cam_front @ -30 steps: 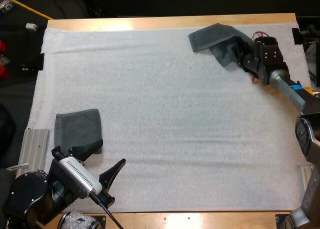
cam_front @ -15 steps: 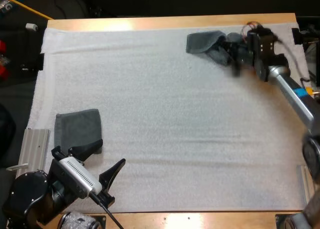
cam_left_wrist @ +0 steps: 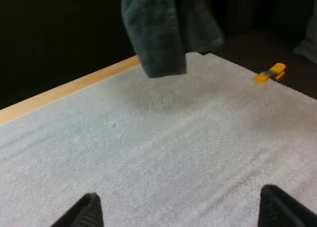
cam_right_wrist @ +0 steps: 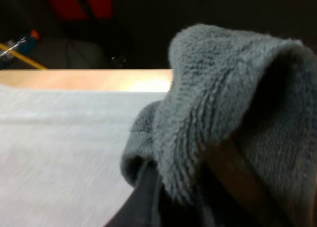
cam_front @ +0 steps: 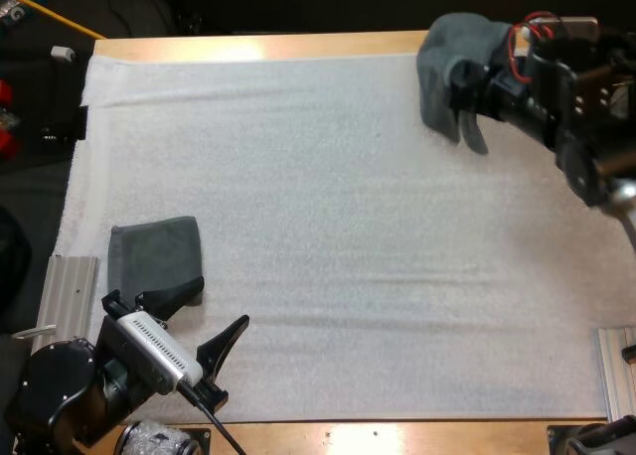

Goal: Pick towel from pile, fold and stack

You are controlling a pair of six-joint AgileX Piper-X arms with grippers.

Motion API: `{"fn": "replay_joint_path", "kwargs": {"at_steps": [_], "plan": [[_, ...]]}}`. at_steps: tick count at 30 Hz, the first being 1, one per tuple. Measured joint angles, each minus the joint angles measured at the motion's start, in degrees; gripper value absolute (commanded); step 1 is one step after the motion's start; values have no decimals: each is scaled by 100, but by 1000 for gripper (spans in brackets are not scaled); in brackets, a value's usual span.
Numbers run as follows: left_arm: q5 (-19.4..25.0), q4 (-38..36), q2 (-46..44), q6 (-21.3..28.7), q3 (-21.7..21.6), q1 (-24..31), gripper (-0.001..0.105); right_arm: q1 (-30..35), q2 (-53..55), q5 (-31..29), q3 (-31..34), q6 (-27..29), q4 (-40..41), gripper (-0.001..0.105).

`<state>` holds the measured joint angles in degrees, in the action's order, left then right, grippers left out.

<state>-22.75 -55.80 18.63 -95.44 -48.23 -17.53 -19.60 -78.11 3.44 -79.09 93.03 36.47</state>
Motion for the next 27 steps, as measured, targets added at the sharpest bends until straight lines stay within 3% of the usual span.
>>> {"fn": "replay_joint_path", "kwargs": {"at_steps": [11,16,21,27], "plan": [[0,-522,0,0,0,0,62,-1081,1253,0,0,13,2316,0],[0,-651,0,0,0,0,62,-1835,1410,0,0,-248,3187,0],[-98,-677,0,0,0,0,62,-2597,1409,-327,426,-602,3156,0],[-108,-677,0,0,0,0,62,-2860,1140,-876,1313,-1168,2192,0]]}}
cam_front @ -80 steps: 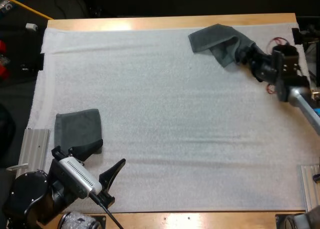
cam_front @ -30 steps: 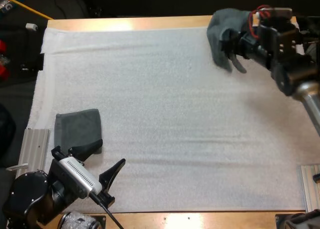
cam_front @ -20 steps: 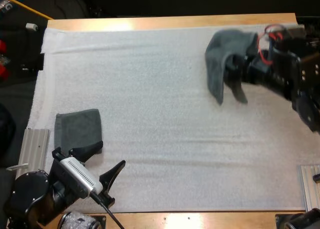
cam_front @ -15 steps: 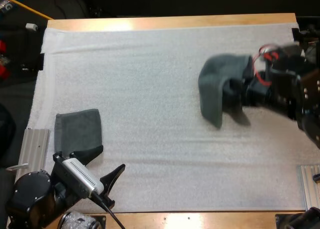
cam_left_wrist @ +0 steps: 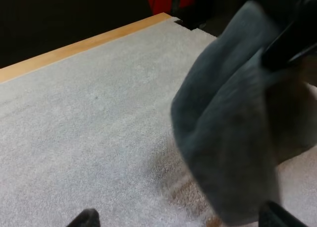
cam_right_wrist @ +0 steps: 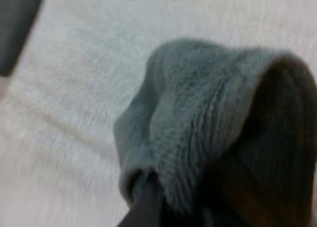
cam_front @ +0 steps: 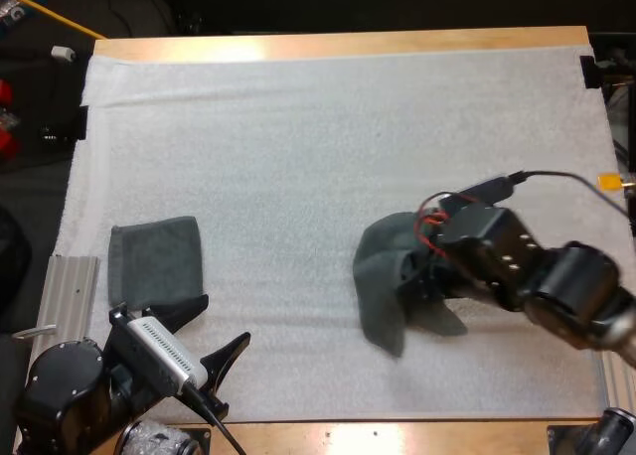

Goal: Pick towel from pile, fold and stack

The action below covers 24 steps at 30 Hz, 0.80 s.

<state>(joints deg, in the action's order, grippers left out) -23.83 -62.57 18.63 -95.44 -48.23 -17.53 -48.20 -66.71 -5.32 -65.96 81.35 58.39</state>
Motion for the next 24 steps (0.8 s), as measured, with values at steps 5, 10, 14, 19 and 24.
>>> {"fn": "replay_joint_path", "kwargs": {"at_steps": [5,10,14,19,24], "plan": [[0,0,0,0,0,0,62,0,-700,-177,121,-145,-879,7],[0,0,0,0,0,0,62,0,-1377,-180,121,-158,-1364,65],[-11,0,0,-15,0,0,62,0,-1610,-136,121,-95,-1396,79],[-10,-11,0,-15,0,0,62,0,-1564,-351,121,29,-986,64],[-10,-8,0,-15,0,0,62,0,-1505,-362,121,44,-311,59]]}}
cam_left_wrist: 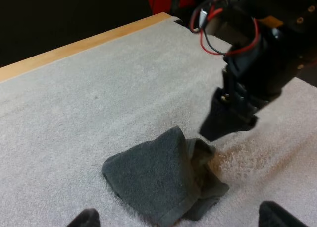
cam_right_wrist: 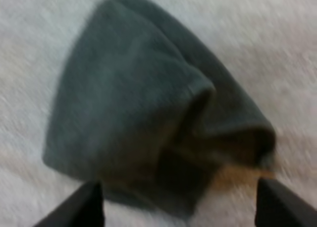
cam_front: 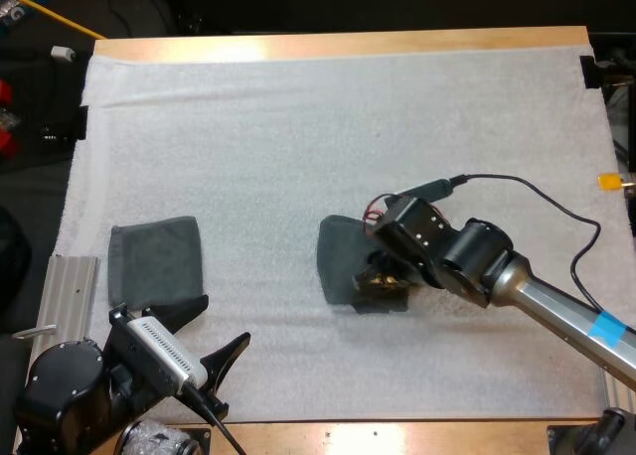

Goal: Pick towel from pile, fold and stack

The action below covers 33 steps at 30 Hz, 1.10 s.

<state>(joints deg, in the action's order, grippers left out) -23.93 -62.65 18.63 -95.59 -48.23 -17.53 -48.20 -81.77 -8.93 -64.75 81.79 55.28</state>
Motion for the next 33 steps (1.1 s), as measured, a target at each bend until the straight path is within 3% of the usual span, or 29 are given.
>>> {"fn": "replay_joint_path", "kwargs": {"at_steps": [7,11,14,23,31,33], "plan": [[0,0,0,0,0,0,62,0,80,228,8,0,331,59],[0,-16,0,0,0,0,62,0,80,956,254,-119,-279,59],[0,-167,0,-14,0,0,62,0,-18,1115,535,-520,-747,59],[0,-1130,0,-41,0,0,62,0,-670,1230,954,-982,-1560,59],[0,-1416,0,-41,0,0,62,0,-1211,1169,954,-1362,-2188,59],[0,-1479,0,-41,0,0,62,0,-1306,1169,954,-1389,-2261,54]]}}
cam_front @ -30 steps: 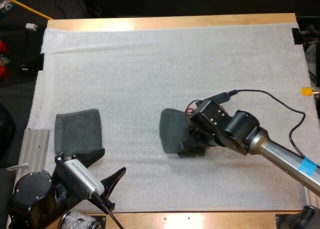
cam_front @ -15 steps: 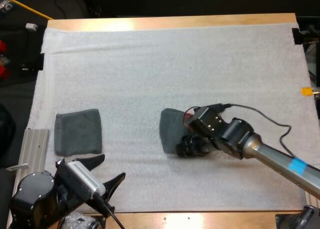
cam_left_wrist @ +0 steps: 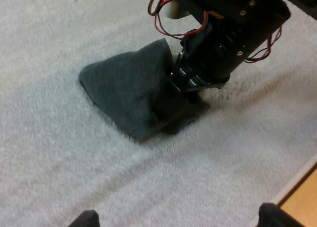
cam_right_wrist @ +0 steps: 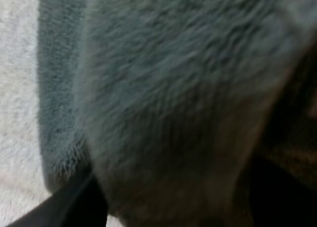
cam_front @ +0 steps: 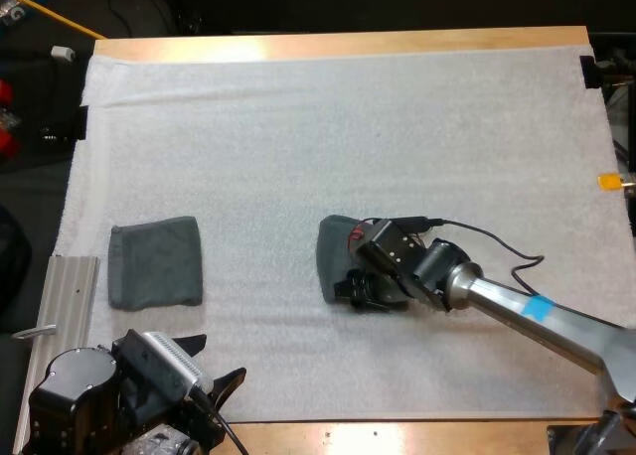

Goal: Pick towel from pile, fold and stack

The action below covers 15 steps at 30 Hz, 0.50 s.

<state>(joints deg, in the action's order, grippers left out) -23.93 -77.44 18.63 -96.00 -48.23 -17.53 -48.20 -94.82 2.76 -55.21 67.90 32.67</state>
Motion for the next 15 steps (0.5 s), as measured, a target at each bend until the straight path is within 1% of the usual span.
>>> {"fn": "replay_joint_path", "kwargs": {"at_steps": [2,4,6,7,9,15], "plan": [[0,-81,0,0,0,0,62,0,-65,0,0,-86,-28,44],[0,-167,0,0,0,0,62,0,-72,-57,0,-180,-30,31],[0,-189,0,0,0,0,62,0,-45,-90,0,-227,-43,20],[0,-188,0,0,0,0,62,0,-16,-114,0,-237,-43,16],[0,-188,0,0,0,0,62,0,86,-130,0,-236,-43,12],[0,-188,0,0,0,0,62,0,631,-224,0,-236,-43,11]]}}
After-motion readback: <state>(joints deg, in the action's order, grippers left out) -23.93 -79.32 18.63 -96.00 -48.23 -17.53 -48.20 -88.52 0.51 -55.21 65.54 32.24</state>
